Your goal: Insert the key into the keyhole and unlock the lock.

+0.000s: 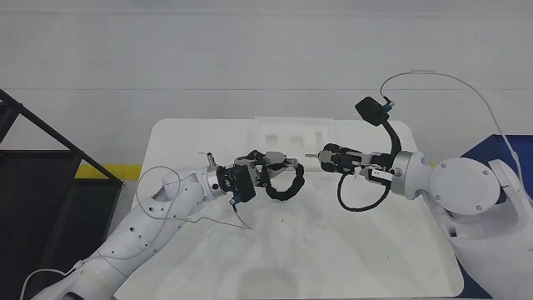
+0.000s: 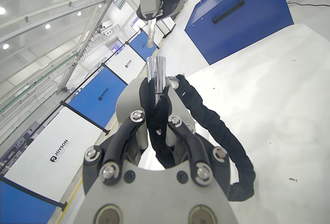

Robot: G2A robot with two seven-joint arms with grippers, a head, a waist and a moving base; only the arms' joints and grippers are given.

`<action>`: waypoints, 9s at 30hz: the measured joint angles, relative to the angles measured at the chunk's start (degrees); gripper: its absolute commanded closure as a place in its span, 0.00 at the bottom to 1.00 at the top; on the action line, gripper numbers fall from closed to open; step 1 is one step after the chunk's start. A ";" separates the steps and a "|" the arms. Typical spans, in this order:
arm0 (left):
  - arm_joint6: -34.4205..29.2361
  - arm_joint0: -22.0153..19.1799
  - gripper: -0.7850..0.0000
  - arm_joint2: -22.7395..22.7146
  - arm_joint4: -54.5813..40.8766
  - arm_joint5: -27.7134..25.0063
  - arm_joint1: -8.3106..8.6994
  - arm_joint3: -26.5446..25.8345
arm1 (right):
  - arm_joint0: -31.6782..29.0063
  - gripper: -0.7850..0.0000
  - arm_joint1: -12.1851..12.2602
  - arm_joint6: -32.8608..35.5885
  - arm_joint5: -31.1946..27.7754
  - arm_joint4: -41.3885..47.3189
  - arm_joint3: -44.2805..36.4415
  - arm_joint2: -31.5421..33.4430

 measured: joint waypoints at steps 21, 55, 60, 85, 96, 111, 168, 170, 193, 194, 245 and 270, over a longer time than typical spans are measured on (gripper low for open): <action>0.14 1.85 1.00 -2.00 0.13 3.16 -1.05 -0.16 | 0.17 1.00 0.08 0.10 -0.28 -2.62 -1.72 -2.08; 2.23 2.16 1.00 -3.07 1.48 2.45 -2.78 1.13 | 4.32 1.00 -0.34 -0.06 3.95 -4.20 -1.44 -7.11; 3.59 2.01 1.00 -3.45 3.41 2.78 -2.82 1.54 | 4.20 1.00 -0.52 0.52 1.54 0.16 -0.32 -6.66; 9.55 3.16 1.00 -5.79 6.75 3.53 -2.77 2.53 | 4.77 1.00 -0.02 2.53 1.04 1.11 0.46 -7.14; 9.32 3.46 1.00 -6.03 7.28 3.56 -3.03 2.27 | 4.98 1.00 -0.02 1.53 1.18 1.59 1.02 -7.51; 8.58 4.05 1.00 -6.76 9.03 4.94 -3.24 1.24 | 5.61 1.00 -0.07 1.29 1.45 2.17 2.02 -8.63; 11.02 4.21 1.00 -7.35 4.75 -1.78 -4.09 2.27 | 7.45 0.00 0.27 -0.14 -8.58 3.24 3.52 -7.79; 11.11 4.02 1.00 -7.33 3.37 -3.30 -4.17 2.68 | 7.49 0.00 0.47 0.41 -12.81 1.52 3.42 -7.50; 7.33 2.27 1.00 -6.74 -8.66 -25.43 -4.25 4.55 | 0.40 0.00 2.38 -5.18 -64.01 -7.63 6.05 -1.51; 6.79 2.29 1.00 -6.90 -9.67 -26.13 -4.25 4.51 | 0.28 0.00 2.40 -5.48 -64.68 -6.90 6.59 -1.37; -10.09 2.40 1.00 -9.33 -18.31 -31.67 -4.41 0.22 | 8.40 0.00 2.49 -1.59 -71.01 -25.90 6.57 -10.03; -6.81 3.87 1.00 -10.11 -15.53 -32.57 -3.94 -1.74 | 5.25 0.90 4.16 -8.09 -75.91 -32.50 4.69 -6.07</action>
